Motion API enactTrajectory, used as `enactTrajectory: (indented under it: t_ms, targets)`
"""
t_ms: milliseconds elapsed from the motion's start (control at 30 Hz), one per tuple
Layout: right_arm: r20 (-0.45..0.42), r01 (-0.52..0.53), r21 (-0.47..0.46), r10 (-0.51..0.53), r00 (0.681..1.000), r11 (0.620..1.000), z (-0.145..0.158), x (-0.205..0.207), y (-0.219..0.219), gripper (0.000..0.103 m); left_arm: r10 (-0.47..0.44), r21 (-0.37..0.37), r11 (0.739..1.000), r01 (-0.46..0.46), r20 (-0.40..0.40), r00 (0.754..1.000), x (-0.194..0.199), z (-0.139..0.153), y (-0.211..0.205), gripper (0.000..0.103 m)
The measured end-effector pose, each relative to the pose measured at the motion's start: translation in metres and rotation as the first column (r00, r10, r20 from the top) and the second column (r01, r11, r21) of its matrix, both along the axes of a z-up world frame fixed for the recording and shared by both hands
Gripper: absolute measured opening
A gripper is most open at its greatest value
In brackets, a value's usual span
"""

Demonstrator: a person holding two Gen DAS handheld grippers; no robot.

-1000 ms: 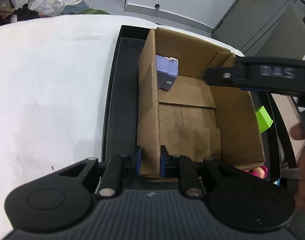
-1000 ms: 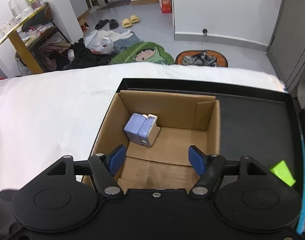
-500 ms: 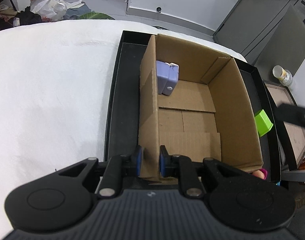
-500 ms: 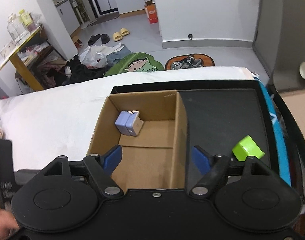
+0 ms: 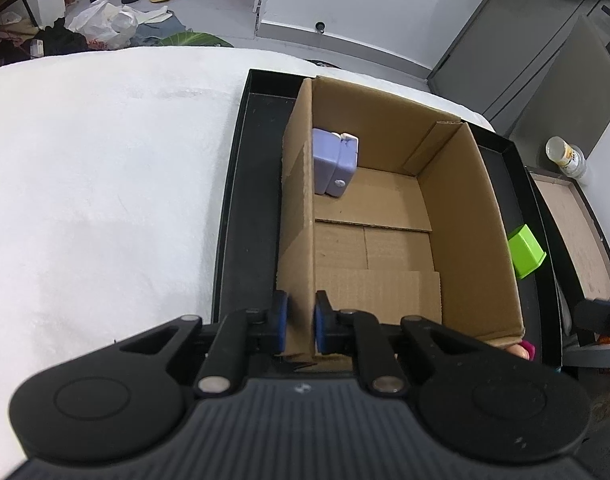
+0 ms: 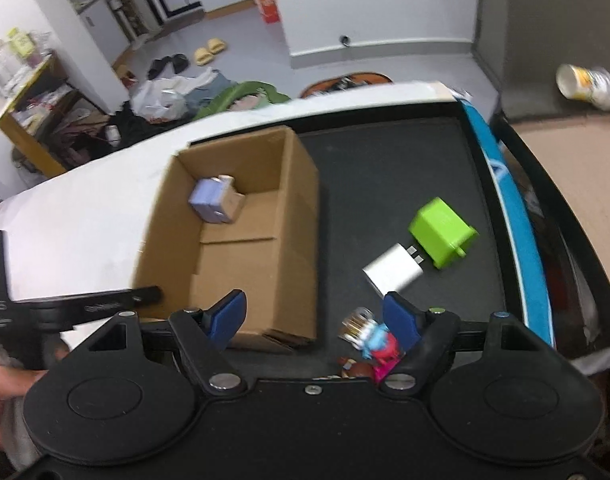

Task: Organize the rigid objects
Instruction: 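Move the right gripper back to the toys and close on the pink figurine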

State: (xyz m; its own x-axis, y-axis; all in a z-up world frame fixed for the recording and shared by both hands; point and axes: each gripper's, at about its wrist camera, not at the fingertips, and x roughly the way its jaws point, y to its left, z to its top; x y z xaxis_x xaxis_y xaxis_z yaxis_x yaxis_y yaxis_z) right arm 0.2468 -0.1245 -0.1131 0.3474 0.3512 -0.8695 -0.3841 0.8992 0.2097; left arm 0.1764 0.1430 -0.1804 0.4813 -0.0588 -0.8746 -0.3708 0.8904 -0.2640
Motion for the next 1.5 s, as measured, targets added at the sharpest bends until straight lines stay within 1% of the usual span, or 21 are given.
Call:
enactTrajectory:
  t_ms: [33,100,267,400,433,533,600,733,900,1067,1233,1333,1500]
  targets:
    - [-0.007,0.005,-0.007,-0.005,1.000,1.000,-0.004,0.000,-0.005,0.072,-0.002,0.000,1.000,0.002,0.002,1.000,-0.001,0.001,0.000,0.012]
    - [-0.019,0.020,-0.024,-0.020,1.000,1.000,-0.011,0.001,-0.011,0.071,-0.005,0.001,1.000,0.005,0.005,1.000,-0.002,0.002,0.000,0.012]
    - [-0.093,0.054,-0.041,-0.057,0.994,0.998,-0.032,0.009,-0.026,0.063,-0.012,0.003,1.000,0.012,0.011,1.000,-0.003,0.002,0.001,0.011]
    - [-0.129,0.081,-0.051,-0.087,0.988,0.995,-0.044,0.011,-0.036,0.061,-0.018,0.012,1.000,0.018,0.012,1.000,-0.004,0.002,0.002,0.011]
    - [-0.146,0.093,-0.046,-0.099,0.984,0.995,-0.049,0.012,-0.039,0.059,-0.018,0.012,1.000,0.018,0.013,1.000,-0.004,0.002,0.002,0.011]
    - [-0.181,0.114,-0.039,-0.119,0.976,0.993,-0.056,0.016,-0.043,0.049,-0.018,0.020,1.000,0.018,0.014,1.000,-0.005,0.002,0.002,0.011]
    - [-0.183,0.124,-0.047,-0.131,0.974,0.991,-0.060,0.018,-0.045,0.049,-0.028,0.028,0.999,0.027,0.014,1.000,-0.006,0.003,0.002,0.011]
    - [-0.206,0.149,-0.072,-0.161,0.965,0.986,-0.067,0.022,-0.051,0.049,-0.026,0.024,0.999,0.026,0.013,1.000,-0.007,0.004,0.003,0.011]
    - [-0.213,0.182,-0.107,-0.202,0.956,0.977,-0.071,0.022,-0.058,0.050,-0.024,0.022,0.999,0.023,0.012,1.000,-0.007,0.004,0.003,0.011]
    - [-0.251,0.171,-0.114,-0.195,0.948,0.979,-0.081,0.022,-0.055,0.050,-0.021,0.021,1.000,0.021,0.014,1.000,-0.007,0.004,0.002,0.011]
    - [-0.255,0.162,-0.136,-0.193,0.948,0.977,-0.091,0.023,-0.049,0.050,-0.018,0.016,1.000,0.018,0.013,1.000,-0.005,0.002,0.003,0.011]
    - [-0.280,0.155,-0.136,-0.188,0.941,0.978,-0.099,0.024,-0.046,0.049,-0.018,0.023,1.000,0.018,0.005,1.000,-0.003,0.001,0.002,0.011]
    - [-0.255,0.139,-0.151,-0.175,0.951,0.979,-0.103,0.024,-0.041,0.047,-0.018,0.033,0.999,0.019,-0.004,1.000,-0.001,0.001,-0.001,0.011]
